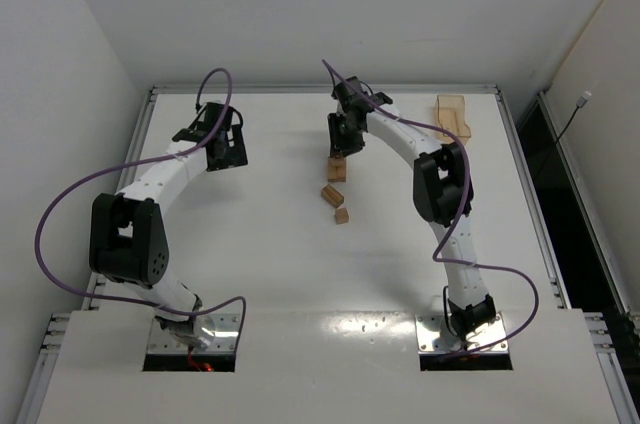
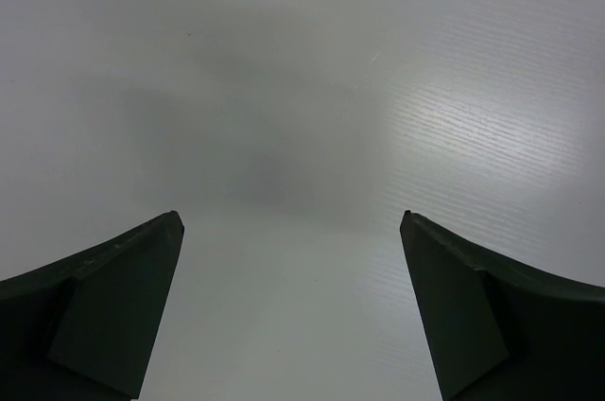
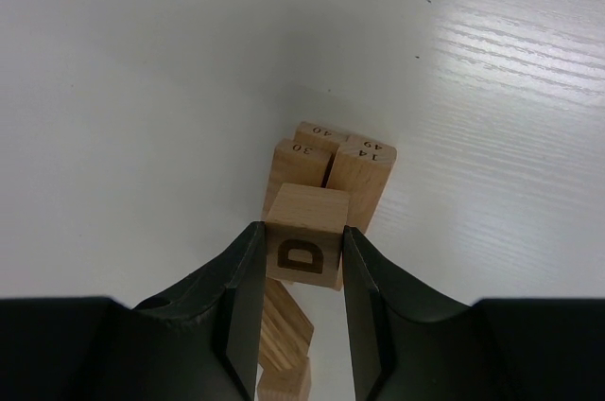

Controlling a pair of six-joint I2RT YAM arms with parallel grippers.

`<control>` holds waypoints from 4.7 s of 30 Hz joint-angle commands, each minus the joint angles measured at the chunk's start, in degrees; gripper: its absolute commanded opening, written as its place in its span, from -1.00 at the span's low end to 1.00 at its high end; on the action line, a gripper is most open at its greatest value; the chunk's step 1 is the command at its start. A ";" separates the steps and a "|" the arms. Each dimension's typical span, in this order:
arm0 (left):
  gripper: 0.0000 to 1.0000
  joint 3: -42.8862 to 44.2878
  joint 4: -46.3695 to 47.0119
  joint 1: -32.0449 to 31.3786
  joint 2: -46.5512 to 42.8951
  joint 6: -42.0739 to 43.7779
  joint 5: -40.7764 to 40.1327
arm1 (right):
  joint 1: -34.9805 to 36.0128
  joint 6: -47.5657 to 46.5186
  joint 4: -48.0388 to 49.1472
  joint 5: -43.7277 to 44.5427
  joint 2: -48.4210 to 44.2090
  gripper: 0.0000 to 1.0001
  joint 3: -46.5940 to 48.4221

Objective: Build the wood block tower

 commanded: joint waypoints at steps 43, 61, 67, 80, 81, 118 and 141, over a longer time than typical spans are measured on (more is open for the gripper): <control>0.99 0.97 1.27 1.34 0.43 -0.49 2.20 | -0.03 1.07 2.26 2.03 1.91 0.43 1.86; 0.99 -1.39 2.32 1.34 -2.90 -0.49 2.20 | -0.03 -12.72 11.11 3.07 -26.80 0.51 -23.60; 0.99 -3.68 2.85 1.34 -6.59 -0.49 2.20 | 5.06 -17.48 10.00 -2.03 -42.29 -0.01 -41.64; 0.99 -4.21 2.85 1.87 -8.97 -2.78 -0.26 | 12.98 -3.85 10.53 8.78 -30.89 0.12 -41.83; 0.99 -4.73 2.85 1.87 -8.97 -2.78 -0.87 | 12.98 -3.24 10.00 9.57 -28.96 0.12 -41.04; 0.99 -4.04 2.85 1.87 -6.16 -2.78 -0.35 | 13.51 -2.09 7.36 11.06 -21.11 -1.00 -34.98; 0.99 -4.21 3.38 1.87 -8.45 -3.30 -0.26 | 7.44 5.64 -1.17 6.59 -23.68 -1.00 -16.70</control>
